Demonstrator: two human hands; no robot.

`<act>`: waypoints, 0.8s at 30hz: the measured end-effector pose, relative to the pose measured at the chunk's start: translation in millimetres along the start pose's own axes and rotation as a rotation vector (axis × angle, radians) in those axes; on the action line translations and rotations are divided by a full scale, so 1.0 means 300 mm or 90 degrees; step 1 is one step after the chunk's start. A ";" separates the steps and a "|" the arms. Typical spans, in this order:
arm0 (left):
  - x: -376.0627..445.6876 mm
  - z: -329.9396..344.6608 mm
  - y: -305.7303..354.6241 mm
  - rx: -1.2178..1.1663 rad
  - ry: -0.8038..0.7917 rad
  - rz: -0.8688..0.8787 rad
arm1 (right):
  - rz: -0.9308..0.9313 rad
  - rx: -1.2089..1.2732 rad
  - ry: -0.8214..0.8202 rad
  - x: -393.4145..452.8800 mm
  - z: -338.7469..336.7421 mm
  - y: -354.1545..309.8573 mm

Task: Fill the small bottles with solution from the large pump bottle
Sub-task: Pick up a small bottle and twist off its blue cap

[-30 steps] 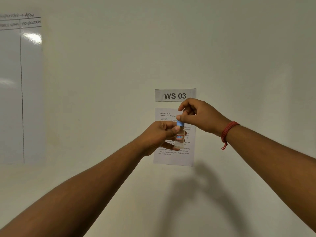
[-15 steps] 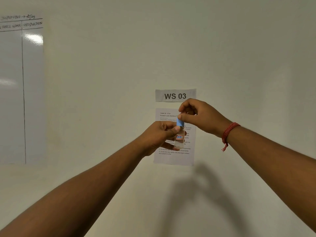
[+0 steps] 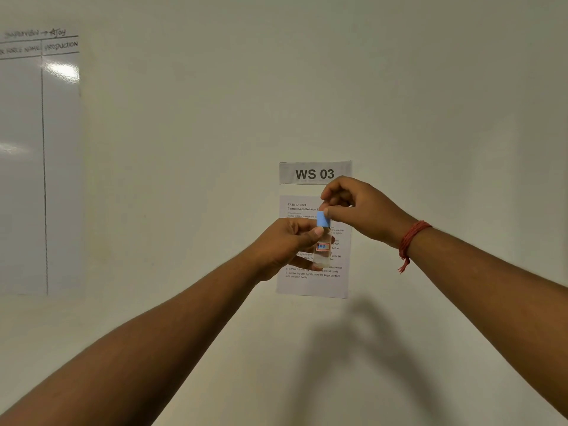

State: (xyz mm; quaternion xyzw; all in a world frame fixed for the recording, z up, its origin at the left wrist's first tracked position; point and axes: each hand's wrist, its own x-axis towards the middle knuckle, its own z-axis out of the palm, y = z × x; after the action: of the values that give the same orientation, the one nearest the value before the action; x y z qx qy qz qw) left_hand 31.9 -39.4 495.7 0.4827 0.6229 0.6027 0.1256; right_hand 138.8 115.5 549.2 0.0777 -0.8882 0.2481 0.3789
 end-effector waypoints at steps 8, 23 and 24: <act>-0.004 0.001 0.010 -0.002 -0.004 0.008 | 0.000 -0.017 0.001 -0.008 0.002 0.003; -0.006 0.001 0.000 0.003 -0.007 0.004 | 0.010 0.006 0.001 -0.015 0.001 -0.005; -0.006 0.001 -0.003 0.003 -0.008 0.005 | 0.009 -0.002 0.002 -0.016 0.004 -0.006</act>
State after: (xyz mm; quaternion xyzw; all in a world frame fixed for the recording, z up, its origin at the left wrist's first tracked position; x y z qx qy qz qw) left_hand 32.7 -40.6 494.2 0.4894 0.6213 0.5988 0.1261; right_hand 142.0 113.3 545.7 0.0704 -0.8884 0.2496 0.3787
